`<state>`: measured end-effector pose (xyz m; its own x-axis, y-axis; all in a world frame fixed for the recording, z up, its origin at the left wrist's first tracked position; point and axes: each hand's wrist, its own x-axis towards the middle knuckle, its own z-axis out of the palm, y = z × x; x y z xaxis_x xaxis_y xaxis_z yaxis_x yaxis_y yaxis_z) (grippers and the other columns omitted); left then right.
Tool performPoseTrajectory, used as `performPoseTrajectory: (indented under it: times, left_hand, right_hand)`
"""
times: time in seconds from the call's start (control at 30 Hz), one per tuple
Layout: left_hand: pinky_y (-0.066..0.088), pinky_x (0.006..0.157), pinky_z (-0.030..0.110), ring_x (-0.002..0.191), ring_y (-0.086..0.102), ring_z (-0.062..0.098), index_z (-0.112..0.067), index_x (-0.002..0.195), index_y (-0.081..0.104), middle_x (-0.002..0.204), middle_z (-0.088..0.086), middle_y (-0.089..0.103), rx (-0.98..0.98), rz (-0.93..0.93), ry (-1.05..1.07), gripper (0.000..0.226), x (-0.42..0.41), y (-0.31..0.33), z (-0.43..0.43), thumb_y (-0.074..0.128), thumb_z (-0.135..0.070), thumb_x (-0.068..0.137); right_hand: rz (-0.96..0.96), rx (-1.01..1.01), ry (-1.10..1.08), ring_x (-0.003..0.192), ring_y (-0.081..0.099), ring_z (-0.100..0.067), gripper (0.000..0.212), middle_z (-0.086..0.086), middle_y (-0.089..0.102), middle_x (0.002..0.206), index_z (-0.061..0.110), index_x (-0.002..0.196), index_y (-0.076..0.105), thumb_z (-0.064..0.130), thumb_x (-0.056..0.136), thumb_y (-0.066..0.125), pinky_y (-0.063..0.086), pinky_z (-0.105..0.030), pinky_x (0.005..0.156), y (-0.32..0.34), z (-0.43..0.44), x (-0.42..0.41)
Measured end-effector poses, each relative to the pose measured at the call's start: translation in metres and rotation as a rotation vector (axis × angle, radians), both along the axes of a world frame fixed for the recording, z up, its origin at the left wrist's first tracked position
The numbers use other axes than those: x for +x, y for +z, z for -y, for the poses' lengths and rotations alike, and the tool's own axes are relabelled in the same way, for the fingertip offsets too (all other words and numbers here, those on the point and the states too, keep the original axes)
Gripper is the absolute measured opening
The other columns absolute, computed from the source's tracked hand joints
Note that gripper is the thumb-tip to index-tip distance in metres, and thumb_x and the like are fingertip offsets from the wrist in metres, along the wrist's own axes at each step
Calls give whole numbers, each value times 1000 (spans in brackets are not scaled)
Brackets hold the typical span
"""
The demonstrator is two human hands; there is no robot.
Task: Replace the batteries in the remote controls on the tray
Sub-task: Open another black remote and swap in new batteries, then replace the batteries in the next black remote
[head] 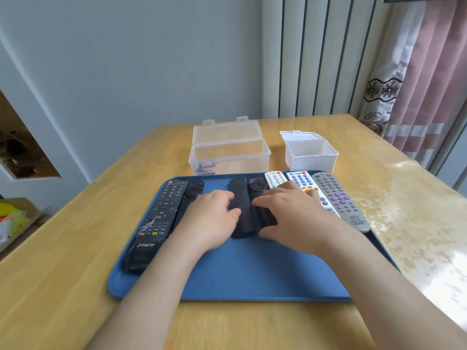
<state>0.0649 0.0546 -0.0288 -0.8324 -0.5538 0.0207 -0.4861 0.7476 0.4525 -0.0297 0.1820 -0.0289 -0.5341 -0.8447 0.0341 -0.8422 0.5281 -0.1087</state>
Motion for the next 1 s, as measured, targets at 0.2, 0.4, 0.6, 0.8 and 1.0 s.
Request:
performPoseTrajectory:
  times: [0.2, 0.4, 0.6, 0.8, 1.0]
  left_hand:
    - [43, 95, 35, 116, 53, 27, -21, 137, 50, 115, 5, 65, -116, 57, -34, 39, -3, -5, -5, 46, -25, 98]
    - [38, 99, 35, 121, 43, 25, -15, 128, 53, 129, 0, 57, -278, -3, 5, 33, 0, -3, -1, 45, -23, 97]
    - [40, 81, 36, 130, 36, 27, -20, 123, 48, 133, 3, 48, -427, 352, 182, 38, 11, 6, 20, 47, -45, 94]
    - [36, 66, 34, 108, 55, 29, -21, 121, 47, 115, 4, 53, -495, 251, 153, 34, 7, 1, 11, 58, -27, 89]
    - [51, 74, 35, 94, 62, 25, -25, 114, 52, 93, -1, 67, -313, -45, 185, 37, 10, 2, 25, 56, -11, 80]
  right_hand:
    - [-119, 10, 19, 122, 37, -23, 48, 6, 55, 123, 30, 123, 57, 59, 85, 58, 29, -42, 82, -2, 5, 5]
    - [-94, -75, 77, 141, 19, -19, 62, 8, 26, 155, 37, 145, 34, 64, 90, 46, 30, -45, 95, -7, 6, 11]
    - [-147, -38, 138, 137, 28, -16, 41, 11, 49, 133, 28, 129, 52, 52, 99, 37, 29, -43, 91, -12, 11, 18]
    - [-150, -48, 142, 140, 23, -15, 40, 11, 47, 131, 23, 125, 51, 51, 98, 39, 27, -46, 95, -17, 12, 19]
    - [-30, -473, 103, 131, 41, -15, 31, 7, 58, 129, 19, 121, 62, 35, 100, 46, 29, -36, 97, -17, 14, 16]
